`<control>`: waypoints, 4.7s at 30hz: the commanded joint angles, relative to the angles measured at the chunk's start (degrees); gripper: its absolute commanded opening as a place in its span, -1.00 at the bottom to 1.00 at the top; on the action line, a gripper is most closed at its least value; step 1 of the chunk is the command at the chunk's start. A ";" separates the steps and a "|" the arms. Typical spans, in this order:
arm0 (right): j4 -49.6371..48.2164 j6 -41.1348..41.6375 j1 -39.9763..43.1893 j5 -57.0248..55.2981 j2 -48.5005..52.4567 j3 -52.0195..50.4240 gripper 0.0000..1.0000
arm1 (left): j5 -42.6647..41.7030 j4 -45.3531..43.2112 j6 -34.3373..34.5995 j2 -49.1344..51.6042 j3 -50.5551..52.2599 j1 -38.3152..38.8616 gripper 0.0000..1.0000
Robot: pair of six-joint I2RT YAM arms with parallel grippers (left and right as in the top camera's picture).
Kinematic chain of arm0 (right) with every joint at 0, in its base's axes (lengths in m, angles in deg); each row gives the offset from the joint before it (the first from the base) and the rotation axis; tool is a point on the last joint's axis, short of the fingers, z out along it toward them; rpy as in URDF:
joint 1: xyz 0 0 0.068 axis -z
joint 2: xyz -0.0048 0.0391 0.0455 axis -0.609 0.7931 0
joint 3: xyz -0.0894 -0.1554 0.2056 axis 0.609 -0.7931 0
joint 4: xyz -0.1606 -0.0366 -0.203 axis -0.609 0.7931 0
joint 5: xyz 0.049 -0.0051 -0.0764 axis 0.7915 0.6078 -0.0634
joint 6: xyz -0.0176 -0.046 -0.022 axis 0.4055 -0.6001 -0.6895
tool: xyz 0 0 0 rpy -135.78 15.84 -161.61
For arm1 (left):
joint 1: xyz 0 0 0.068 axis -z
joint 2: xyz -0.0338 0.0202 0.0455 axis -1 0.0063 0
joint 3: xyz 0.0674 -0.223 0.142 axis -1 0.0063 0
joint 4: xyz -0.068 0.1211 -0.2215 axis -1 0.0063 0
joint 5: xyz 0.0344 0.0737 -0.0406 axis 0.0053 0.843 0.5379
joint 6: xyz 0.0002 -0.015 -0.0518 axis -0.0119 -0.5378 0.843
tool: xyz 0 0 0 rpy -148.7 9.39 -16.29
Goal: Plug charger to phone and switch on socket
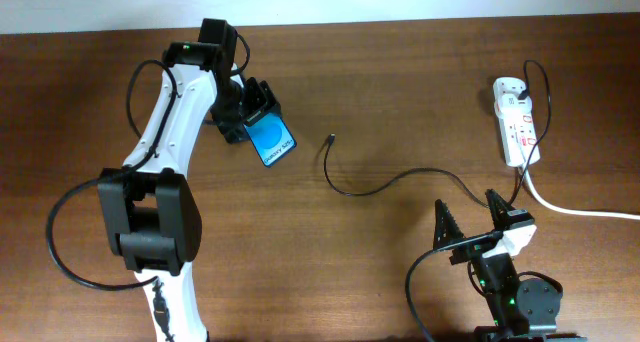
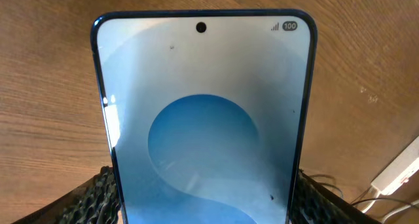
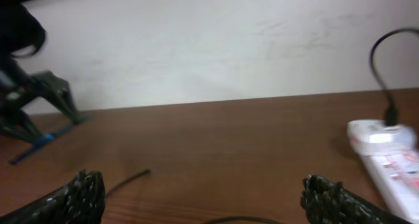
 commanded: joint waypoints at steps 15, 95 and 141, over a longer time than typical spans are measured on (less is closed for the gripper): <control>18.01 12.15 -0.31 15.08 47.17 42.62 0.97 | -14.40 1.53 23.54 -0.28 -1.79 0.09 -1.00; -6.78 38.12 -28.92 0.13 91.67 49.11 -0.62 | 1.18 1.07 38.18 -0.26 -1.73 14.43 -1.00; -24.13 87.06 -26.16 -10.40 85.00 49.13 -0.92 | -36.72 -29.62 22.51 -0.26 -1.73 4.09 0.03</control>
